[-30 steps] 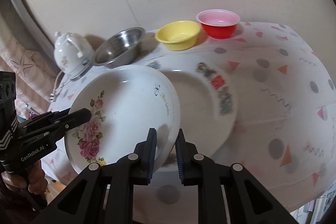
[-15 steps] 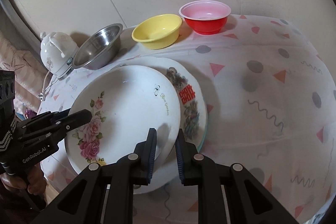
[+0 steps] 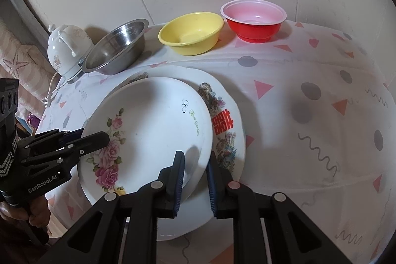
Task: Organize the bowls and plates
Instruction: 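Lower the rose-pattern dish with the right gripper onto the red-patterned plate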
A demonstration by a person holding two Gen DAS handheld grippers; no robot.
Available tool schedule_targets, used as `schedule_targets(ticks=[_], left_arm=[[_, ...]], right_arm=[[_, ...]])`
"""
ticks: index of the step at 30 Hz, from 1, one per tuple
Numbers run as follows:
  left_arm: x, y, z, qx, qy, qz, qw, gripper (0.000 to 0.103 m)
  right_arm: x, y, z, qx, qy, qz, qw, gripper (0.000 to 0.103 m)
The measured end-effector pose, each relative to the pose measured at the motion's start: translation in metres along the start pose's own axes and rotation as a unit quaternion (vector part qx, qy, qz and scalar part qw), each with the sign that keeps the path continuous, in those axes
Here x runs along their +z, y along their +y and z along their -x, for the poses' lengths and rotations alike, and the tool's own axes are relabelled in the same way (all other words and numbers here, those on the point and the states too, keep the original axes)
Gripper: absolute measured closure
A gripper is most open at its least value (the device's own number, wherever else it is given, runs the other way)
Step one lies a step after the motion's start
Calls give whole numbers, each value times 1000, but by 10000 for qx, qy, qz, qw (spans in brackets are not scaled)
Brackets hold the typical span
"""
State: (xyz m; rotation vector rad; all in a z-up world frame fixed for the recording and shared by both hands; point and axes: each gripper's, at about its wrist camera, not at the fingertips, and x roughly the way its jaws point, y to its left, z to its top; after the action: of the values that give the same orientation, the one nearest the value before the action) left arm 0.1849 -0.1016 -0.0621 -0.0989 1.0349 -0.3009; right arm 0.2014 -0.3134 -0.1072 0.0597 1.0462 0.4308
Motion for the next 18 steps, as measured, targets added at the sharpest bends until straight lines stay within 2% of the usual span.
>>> schedule_targets(ticks=[12,18], left_arm=[[-1,1,2,-41,-19,-39,10000,79],[-2,-1,2,-62,1,-148,9999,76]], right_arm=[[0,14,-2,-372,65,301,9988,81],[1,24,-4,-841,15,608,9946,81]])
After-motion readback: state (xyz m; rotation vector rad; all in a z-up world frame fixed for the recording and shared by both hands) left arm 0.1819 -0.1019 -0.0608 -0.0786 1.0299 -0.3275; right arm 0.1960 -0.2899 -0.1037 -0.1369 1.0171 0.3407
